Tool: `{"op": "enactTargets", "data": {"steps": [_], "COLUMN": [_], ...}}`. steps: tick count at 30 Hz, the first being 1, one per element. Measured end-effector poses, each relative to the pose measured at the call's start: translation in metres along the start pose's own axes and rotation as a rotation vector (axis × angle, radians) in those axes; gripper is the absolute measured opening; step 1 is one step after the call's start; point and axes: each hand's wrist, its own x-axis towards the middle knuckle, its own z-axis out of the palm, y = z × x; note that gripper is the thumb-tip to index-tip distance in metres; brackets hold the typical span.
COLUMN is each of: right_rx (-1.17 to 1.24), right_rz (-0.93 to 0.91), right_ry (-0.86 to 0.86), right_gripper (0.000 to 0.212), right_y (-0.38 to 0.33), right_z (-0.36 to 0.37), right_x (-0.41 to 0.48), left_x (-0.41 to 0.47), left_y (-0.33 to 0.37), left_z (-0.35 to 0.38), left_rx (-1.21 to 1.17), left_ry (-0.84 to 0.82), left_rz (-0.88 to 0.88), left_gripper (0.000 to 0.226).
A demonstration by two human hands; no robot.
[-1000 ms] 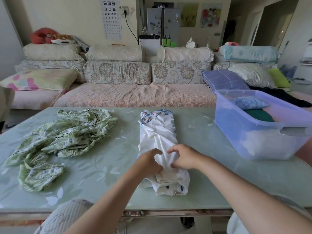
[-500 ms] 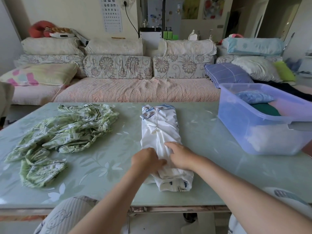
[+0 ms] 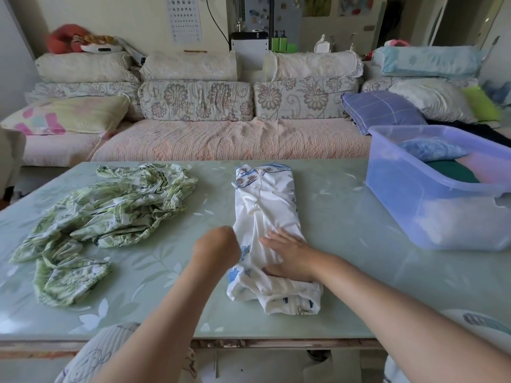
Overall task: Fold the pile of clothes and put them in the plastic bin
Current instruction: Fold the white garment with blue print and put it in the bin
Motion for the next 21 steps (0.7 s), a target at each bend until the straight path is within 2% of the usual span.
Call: {"op": "enactTargets", "data": {"steps": [2, 5, 7, 9, 16, 21], "right_rx": [0.097, 0.564, 0.712, 0.660, 0.319, 0.254], "right_rz": [0.016, 0.079, 0.136, 0.165, 0.078, 0.040], "right_ry": [-0.015, 0.148, 0.326, 0.418, 0.332, 0.403], "right_gripper": [0.076, 0.055, 0.049, 0.048, 0.044, 0.047], "right_y": [-0.005, -0.007, 0.001, 0.010, 0.023, 0.017], "right_z": [0.002, -0.007, -0.011, -0.015, -0.016, -0.012], "right_x": [0.008, 0.018, 0.022, 0.021, 0.020, 0.026], "left_x": [0.006, 0.017, 0.025, 0.029, 0.034, 0.022], "left_y": [0.016, 0.031, 0.031, 0.030, 0.019, 0.030], "left_z": [0.002, 0.017, 0.029, 0.036, 0.036, 0.033], "left_rx": [-0.188, -0.279, -0.252, -0.238, -0.027, -0.118], "left_ry": [0.167, 0.083, 0.041, 0.065, 0.035, 0.002], "left_rz": [0.054, 0.108, 0.097, 0.090, 0.086, 0.022], "left_gripper": [0.018, 0.020, 0.019, 0.012, 0.023, 0.034]}}
